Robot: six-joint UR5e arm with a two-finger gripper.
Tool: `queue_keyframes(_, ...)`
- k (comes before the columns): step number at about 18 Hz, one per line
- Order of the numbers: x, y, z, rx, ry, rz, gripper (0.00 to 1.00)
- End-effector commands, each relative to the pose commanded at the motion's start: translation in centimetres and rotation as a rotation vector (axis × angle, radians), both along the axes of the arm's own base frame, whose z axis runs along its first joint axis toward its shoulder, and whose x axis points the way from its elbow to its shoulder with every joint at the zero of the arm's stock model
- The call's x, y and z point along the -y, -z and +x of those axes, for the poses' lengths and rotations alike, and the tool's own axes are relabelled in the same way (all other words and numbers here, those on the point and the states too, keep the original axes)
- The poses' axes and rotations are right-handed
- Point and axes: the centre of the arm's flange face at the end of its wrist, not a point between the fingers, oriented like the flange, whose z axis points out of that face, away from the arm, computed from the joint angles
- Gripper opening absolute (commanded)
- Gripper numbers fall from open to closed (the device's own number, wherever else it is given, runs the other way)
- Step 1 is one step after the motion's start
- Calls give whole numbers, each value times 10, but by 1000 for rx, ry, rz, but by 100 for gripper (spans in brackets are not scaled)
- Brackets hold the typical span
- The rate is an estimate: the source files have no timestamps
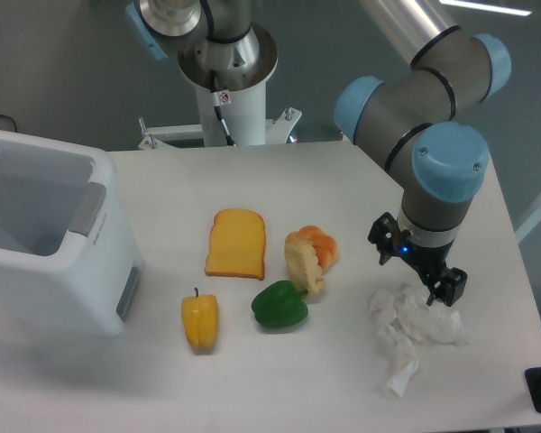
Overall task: Pick up the square bread
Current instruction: 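Move the gripper over the pale beige bread piece beside the orange bun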
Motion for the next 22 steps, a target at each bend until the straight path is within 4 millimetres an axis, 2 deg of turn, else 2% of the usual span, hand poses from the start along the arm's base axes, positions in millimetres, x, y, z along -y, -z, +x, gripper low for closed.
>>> queue_keyframes(7, -11, 18, 13, 27, 8, 21, 100)
queue_keyframes(11, -14, 57, 38, 43, -9, 104, 100)
queue_keyframes(13, -15, 65, 45, 59, -55, 104, 100)
queue_keyframes(17, -19, 72, 59, 80, -88, 96, 100)
queue_keyframes(22, -5, 64, 92, 101, -155, 87, 100)
